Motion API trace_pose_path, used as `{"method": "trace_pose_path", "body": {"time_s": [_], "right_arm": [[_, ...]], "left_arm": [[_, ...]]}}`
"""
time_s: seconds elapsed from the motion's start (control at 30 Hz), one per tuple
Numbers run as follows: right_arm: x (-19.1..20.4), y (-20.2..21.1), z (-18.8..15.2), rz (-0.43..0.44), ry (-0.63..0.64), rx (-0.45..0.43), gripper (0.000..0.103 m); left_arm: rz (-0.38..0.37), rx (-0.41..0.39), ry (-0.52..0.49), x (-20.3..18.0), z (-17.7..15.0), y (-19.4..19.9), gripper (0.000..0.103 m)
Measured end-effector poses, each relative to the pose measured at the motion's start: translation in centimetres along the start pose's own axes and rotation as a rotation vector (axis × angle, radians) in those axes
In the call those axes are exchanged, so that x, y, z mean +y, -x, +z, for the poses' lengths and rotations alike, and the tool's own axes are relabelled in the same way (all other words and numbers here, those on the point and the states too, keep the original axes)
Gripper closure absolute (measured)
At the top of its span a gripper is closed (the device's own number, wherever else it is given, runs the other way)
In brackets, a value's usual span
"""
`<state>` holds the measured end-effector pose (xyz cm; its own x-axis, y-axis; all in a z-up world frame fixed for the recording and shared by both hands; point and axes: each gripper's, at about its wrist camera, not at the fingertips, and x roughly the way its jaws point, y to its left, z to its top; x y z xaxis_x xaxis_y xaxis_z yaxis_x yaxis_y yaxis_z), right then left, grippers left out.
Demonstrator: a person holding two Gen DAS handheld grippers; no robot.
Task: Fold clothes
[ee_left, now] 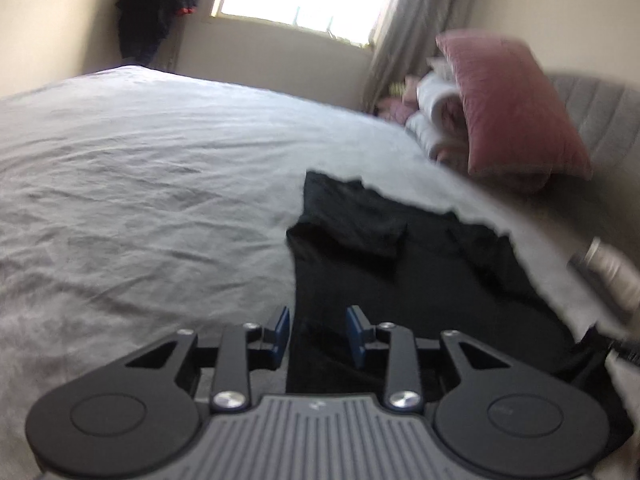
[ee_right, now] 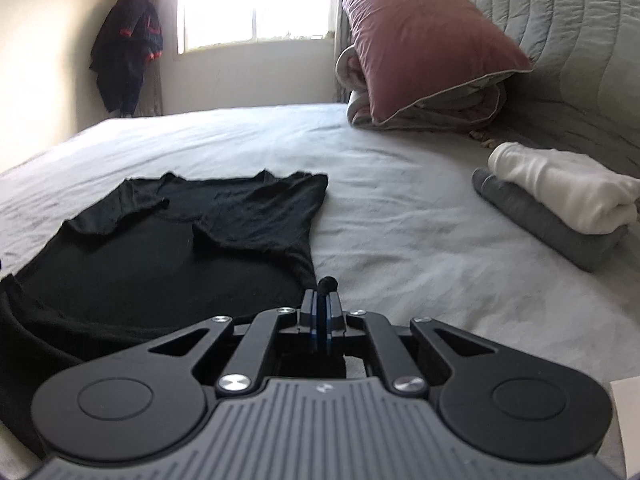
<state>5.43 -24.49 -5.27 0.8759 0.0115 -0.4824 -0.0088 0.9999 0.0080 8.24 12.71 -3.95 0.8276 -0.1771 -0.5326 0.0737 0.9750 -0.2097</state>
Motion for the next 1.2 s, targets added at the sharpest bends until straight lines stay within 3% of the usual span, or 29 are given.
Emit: {"method": "trace_pose_path", "body": {"time_s": [0.1,0.23,0.4,0.7,0.83,0.97,1.07,1.1,1.17,1.2], "right_arm": [[-0.1,-0.3,-0.1,0.005,-0.002,0.020,0.099],[-0.3,-0.5,-0.3,0.006,0.002,0.032,0.099],[-0.5,-0.1,-0.4,-0.002,0.003,0.019,0.099],[-0.7,2.0,-0.1,-0.038,0.036,-0.114,0.099],[-0.8,1.4,0.2,-0.048,0.035,-0.123,0.099],[-0.4,-0.7,0.1,-0.026,0.056,-0.008,0.098],[-0.2,-1.1,0.2,-0.033,0.064,0.034,0.082],[-0.2,-0.9,0.2,-0.031,0.062,0.031,0.071],[-0.2,-0.3,0.3,-0.020,0.053,0.013,0.056],[-0.2,0.1,0.3,-0.014,0.049,0.007,0.056]], "left_arm": [[0.025,-0.005,-0.050,-0.6,-0.4,-0.2,0.075],[0.059,-0.011,-0.117,-1.4,-0.9,-0.5,0.100],[0.044,-0.089,-0.132,-1.5,-1.2,0.9,0.100],[0.028,-0.252,-0.062,-0.5,-0.9,3.6,0.101],[0.049,-0.232,-0.055,-0.6,-0.6,2.7,0.101],[0.086,-0.090,-0.073,-1.0,-0.6,0.4,0.098],[0.111,-0.056,-0.085,-1.4,-0.5,0.3,0.081],[0.107,-0.057,-0.084,-1.5,-0.4,0.5,0.073],[0.099,-0.057,-0.080,-1.6,-0.1,1.1,0.072],[0.092,-0.051,-0.079,-1.6,0.1,1.4,0.071]]}}
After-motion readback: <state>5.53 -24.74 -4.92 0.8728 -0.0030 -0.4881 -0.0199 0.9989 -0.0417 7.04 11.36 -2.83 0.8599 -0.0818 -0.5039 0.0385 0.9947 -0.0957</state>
